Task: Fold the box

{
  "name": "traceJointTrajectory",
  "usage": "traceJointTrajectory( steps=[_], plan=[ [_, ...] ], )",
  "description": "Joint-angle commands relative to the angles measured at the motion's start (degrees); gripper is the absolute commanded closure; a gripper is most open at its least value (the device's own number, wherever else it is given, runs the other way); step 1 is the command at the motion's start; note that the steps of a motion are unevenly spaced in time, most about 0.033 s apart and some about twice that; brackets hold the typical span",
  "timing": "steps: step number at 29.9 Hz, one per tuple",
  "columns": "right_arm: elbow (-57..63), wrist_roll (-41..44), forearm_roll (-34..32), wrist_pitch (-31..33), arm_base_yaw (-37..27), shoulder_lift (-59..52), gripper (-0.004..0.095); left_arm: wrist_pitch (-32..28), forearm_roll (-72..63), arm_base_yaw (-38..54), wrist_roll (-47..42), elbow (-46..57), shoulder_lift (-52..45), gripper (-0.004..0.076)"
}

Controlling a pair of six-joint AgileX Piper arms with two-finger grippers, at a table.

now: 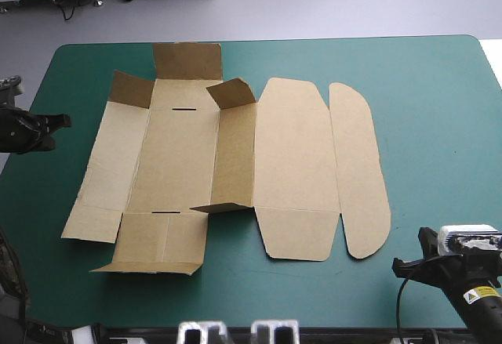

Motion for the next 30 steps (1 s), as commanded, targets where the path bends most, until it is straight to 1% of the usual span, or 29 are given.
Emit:
traceJointTrajectory(
  steps=[1,2,4,6,7,8,9,11,12,13,14,15,19,24,30],
  plan=[
    [-1.3,0.0,0.7,-4.1,0.2,0.7,0.0928,1.4,-2.6,1.0,1.3,-1.8,-2.1,0.0733],
    [-1.3,0.0,0.7,-4.1,0.2,0.7,0.0928,1.4,-4.1,1.0,2.2,-1.8,-2.1,0.0729],
    [-1.3,0.0,0.7,-4.1,0.2,0.7,0.0928,1.5,-6.1,0.5,4.4,-1.8,-2.0,0.069],
    [-1.3,0.0,0.7,-4.1,0.2,0.7,0.0928,1.4,-6.2,-0.4,7.0,-1.8,-2.0,0.0594],
    [-1.3,0.0,0.7,-4.1,0.2,0.7,0.0928,1.2,-5.8,-0.8,7.8,-1.7,-2.0,0.054],
    [-1.3,0.0,0.7,-4.1,0.2,0.7,0.0928,0.5,-5.5,-1.1,9.5,-1.4,-2.0,0.0448],
    [-1.3,0.0,0.7,-4.1,0.2,0.7,0.0928,-0.2,-5.4,-1.2,10.4,-1.1,-2.0,0.0379],
    [-1.3,0.0,0.7,-4.1,0.2,0.7,0.0928,-2.3,-5.4,-1.2,11.6,-0.2,-2.0,0.0211],
    [-1.3,0.0,0.7,-4.1,0.2,0.7,0.0928,-3.1,-5.4,-1.2,11.3,0.3,-1.9,0.0146],
    [-1.3,0.0,0.7,-4.1,0.2,0.7,0.0928,-3.2,-5.4,-1.2,10.7,1.1,-1.8,0.0104],
    [-1.3,0.0,0.7,-4.1,0.2,0.7,0.0928,-3.1,-5.4,-1.2,9.8,2.0,-1.5,0.0086],
    [-1.3,-0.2,0.7,-4.1,0.2,0.7,0.0928,-2.8,-5.3,-1.2,9.2,2.8,-1.4,0.0087],
    [-1.3,-0.1,0.7,-4.1,0.2,0.7,0.0928,-1.4,-4.3,-1.2,9.0,7.8,0.2,0.0124],
    [-1.3,-0.1,0.7,-4.1,0.2,0.7,0.0927,-2.5,-4.6,-1.2,11.5,12.9,2.6,0.0174],
    [-1.3,-0.1,0.7,-4.1,0.2,0.7,0.0928,-3.1,-8.7,-1.1,12.8,14.4,5.6,0.0203]
  ],
)
